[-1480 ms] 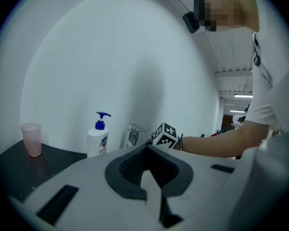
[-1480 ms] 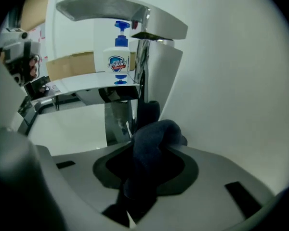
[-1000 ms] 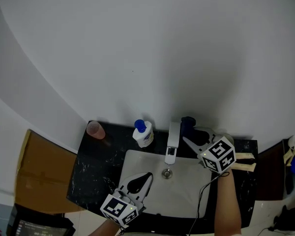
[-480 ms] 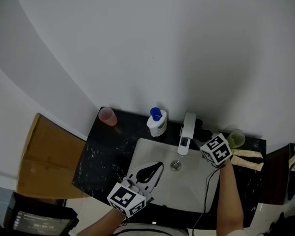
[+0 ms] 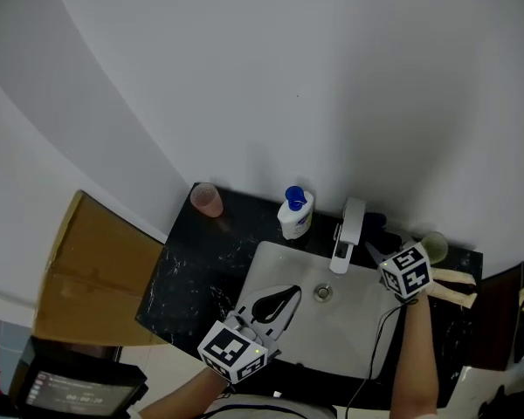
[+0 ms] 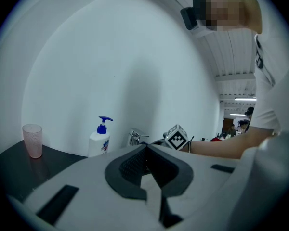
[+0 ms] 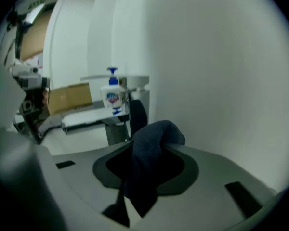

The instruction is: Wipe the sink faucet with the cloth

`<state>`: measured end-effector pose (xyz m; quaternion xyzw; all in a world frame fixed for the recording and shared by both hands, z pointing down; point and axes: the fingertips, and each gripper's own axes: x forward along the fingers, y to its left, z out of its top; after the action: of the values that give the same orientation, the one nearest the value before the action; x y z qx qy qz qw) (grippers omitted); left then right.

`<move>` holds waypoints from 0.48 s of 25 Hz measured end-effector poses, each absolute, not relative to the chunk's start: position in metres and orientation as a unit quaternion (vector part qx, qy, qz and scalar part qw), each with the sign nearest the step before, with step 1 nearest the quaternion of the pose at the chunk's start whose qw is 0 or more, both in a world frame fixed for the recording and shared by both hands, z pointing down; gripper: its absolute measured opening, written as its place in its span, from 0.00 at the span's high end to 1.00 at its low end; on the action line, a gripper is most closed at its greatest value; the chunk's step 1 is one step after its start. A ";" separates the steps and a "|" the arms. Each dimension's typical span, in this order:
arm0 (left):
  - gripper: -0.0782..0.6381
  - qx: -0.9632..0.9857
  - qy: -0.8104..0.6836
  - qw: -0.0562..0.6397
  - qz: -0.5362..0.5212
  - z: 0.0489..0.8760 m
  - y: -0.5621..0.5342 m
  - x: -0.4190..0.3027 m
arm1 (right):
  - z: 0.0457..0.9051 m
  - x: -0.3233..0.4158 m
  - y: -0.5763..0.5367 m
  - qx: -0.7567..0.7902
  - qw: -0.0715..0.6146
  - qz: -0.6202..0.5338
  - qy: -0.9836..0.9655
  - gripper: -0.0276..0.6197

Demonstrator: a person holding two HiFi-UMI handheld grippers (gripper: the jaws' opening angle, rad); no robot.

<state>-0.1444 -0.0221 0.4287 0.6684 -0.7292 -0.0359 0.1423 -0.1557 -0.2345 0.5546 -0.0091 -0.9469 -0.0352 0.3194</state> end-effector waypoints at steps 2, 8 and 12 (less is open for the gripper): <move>0.89 0.668 -0.729 0.146 -0.036 0.429 -0.021 -0.143 | 0.581 -0.161 -0.224 -0.018 0.364 -0.061 -0.929 0.76; 0.89 0.670 -0.728 0.142 -0.032 0.434 -0.019 -0.141 | 0.539 -0.176 -0.213 -0.032 0.292 -0.034 -0.955 0.76; 0.89 0.669 -0.729 0.144 -0.030 0.432 -0.018 -0.144 | 0.442 -0.166 -0.213 -0.052 0.124 0.032 -0.990 0.76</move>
<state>-0.1444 -0.0180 0.4322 0.6687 -0.7287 -0.0301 0.1443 -0.1661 -0.2129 0.4422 -0.0520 -0.9904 0.0317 0.1239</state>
